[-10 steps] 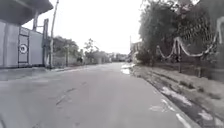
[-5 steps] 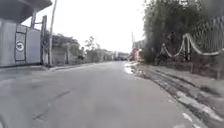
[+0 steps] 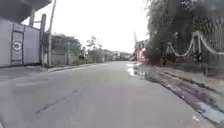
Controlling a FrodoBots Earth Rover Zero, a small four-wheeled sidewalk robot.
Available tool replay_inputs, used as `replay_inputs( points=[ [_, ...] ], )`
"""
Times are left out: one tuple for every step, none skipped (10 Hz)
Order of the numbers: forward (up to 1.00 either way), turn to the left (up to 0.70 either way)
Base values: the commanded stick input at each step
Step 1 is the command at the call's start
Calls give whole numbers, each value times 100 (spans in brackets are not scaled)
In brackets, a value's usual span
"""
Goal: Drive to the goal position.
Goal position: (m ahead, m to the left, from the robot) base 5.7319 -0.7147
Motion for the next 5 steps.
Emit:
replay_inputs(
  points=[
    [100,-8],
    [100,-27],
    [100,-40],
    [100,-40],
    [100,-40]
  ],
)
